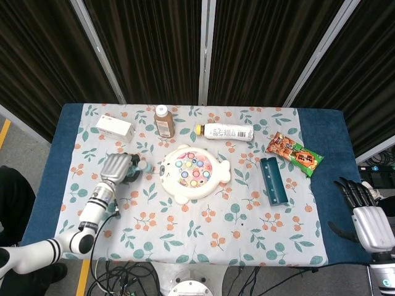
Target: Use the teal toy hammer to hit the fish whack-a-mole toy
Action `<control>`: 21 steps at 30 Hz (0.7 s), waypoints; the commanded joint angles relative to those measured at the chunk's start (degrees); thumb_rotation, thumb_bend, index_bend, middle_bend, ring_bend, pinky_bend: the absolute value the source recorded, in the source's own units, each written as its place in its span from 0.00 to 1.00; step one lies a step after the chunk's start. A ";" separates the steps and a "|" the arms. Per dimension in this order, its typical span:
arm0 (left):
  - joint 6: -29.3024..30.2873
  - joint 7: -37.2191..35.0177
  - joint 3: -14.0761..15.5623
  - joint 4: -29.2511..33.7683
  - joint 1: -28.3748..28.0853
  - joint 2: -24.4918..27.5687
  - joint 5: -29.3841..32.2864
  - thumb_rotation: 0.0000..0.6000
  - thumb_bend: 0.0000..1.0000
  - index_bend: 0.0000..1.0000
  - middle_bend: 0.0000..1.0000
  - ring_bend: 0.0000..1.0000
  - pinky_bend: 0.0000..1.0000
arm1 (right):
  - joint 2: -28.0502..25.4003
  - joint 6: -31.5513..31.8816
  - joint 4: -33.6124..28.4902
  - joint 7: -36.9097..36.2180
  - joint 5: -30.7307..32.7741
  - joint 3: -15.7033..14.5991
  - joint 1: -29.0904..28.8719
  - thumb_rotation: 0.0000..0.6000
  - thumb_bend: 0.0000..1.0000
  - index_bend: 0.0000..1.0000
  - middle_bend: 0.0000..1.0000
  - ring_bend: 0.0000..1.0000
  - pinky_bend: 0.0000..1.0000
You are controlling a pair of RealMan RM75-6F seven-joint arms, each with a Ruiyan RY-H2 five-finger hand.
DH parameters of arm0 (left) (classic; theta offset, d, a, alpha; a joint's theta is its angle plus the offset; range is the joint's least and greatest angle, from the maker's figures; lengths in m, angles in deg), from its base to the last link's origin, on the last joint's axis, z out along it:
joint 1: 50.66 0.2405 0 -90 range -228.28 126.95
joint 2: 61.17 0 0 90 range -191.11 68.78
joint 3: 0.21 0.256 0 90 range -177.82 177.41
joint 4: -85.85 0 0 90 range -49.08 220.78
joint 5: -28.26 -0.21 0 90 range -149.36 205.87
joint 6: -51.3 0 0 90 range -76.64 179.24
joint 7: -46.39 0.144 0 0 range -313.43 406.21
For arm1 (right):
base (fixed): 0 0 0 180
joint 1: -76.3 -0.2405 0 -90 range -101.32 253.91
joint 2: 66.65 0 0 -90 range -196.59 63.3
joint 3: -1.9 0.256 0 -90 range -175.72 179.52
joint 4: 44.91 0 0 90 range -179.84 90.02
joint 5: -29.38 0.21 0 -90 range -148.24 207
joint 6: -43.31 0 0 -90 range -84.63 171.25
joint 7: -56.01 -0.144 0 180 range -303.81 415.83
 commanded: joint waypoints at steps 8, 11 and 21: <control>1.58 -14.05 -0.58 1.32 -1.45 5.48 -13.02 1.00 0.54 0.61 0.58 0.48 0.65 | -0.44 0.55 -0.88 1.17 -0.21 0.02 0.33 1.00 0.09 0.00 0.05 0.00 0.00; 1.65 -17.16 -0.38 3.89 -2.98 7.39 -17.34 1.00 0.56 0.61 0.59 0.49 0.66 | -0.54 0.62 -1.11 1.44 -0.19 0.03 0.40 1.00 0.09 0.00 0.05 0.00 0.00; -11.23 -18.28 -1.04 8.76 -12.89 10.45 -19.63 1.00 0.57 0.61 0.59 0.50 0.66 | -0.60 1.10 -0.89 1.15 0.06 -0.16 1.07 1.00 0.09 0.00 0.05 0.00 0.00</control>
